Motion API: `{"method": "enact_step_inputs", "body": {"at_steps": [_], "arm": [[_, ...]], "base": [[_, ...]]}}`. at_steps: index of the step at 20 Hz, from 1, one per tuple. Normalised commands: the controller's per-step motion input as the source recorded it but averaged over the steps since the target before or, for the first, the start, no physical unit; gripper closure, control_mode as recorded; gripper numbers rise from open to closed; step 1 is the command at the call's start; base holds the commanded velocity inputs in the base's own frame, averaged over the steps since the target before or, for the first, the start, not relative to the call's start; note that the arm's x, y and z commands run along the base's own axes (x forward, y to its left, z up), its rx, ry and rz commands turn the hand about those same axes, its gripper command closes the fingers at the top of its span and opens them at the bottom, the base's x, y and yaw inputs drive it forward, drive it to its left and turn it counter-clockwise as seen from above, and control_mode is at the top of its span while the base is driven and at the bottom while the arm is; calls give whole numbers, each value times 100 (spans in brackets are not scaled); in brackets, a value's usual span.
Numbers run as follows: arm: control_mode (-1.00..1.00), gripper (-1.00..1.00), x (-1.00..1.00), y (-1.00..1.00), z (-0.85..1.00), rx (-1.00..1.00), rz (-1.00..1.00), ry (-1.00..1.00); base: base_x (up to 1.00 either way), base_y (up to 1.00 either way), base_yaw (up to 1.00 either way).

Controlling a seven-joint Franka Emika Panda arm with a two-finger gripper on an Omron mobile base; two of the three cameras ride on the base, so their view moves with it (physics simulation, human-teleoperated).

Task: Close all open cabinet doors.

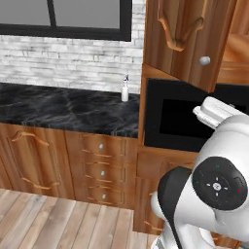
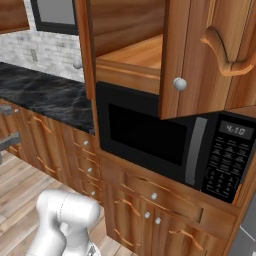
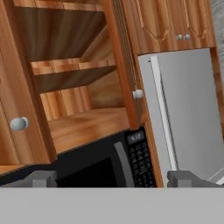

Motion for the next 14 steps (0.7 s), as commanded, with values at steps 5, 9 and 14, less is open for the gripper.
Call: {"method": "enact_step_inputs", "body": {"at_steps": [5,9,14], "arm": [[-100,-100,-2,0,19,-25,12,-1],[-100,-100,2,0,49,-9,2,1],[-100,-100,30,4,20,-1,0,15]], "base": [[0,0,0],[0,0,0],[0,0,0]]}}
